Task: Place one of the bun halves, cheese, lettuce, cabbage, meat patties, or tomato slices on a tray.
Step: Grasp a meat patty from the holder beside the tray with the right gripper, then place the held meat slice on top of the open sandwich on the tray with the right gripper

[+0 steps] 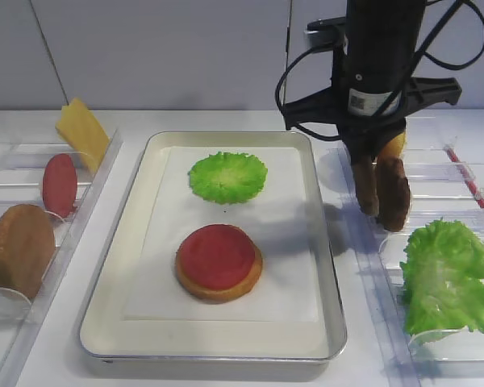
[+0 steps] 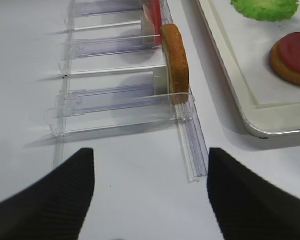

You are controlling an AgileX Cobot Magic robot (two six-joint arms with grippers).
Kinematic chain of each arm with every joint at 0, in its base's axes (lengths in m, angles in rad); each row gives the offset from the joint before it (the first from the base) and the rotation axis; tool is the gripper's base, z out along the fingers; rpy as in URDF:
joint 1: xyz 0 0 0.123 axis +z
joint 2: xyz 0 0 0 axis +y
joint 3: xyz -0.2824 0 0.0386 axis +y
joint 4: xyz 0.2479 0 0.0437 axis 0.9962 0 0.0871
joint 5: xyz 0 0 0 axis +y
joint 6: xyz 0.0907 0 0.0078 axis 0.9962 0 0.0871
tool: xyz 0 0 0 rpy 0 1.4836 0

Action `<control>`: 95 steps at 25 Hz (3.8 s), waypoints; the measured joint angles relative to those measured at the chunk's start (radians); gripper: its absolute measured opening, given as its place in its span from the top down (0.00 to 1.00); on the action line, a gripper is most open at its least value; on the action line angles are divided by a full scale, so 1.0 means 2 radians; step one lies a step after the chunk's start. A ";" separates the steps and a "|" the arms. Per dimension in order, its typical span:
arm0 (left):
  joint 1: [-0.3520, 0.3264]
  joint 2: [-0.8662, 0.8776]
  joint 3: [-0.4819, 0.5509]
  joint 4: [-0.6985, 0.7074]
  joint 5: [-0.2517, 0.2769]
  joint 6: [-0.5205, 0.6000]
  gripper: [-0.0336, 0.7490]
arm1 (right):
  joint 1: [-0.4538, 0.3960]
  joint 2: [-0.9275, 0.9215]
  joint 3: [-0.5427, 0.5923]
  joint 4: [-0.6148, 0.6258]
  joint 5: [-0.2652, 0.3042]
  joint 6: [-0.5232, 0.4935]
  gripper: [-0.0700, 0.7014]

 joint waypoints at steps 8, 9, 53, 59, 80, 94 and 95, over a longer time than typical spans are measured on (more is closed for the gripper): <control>0.000 0.000 0.000 0.000 0.000 0.000 0.36 | 0.000 -0.038 -0.005 -0.003 0.004 -0.001 0.73; 0.000 0.000 0.000 0.000 0.000 0.000 0.36 | 0.000 -0.048 -0.005 -0.003 0.005 -0.002 0.73; 0.000 0.000 0.000 0.000 0.000 0.000 0.36 | -0.079 -0.265 0.432 0.794 -0.204 -0.635 0.73; 0.000 0.000 0.000 0.000 0.000 0.000 0.36 | -0.146 -0.161 0.432 0.885 -0.052 -0.756 0.73; 0.000 0.000 0.000 0.000 0.000 0.000 0.36 | -0.124 0.012 0.344 0.937 -0.036 -0.817 0.73; 0.000 0.000 0.000 0.000 0.000 0.000 0.36 | -0.126 0.039 0.343 0.951 -0.037 -0.824 0.73; 0.000 0.000 0.000 0.000 0.000 0.000 0.36 | -0.127 0.039 0.343 0.951 -0.037 -0.825 0.73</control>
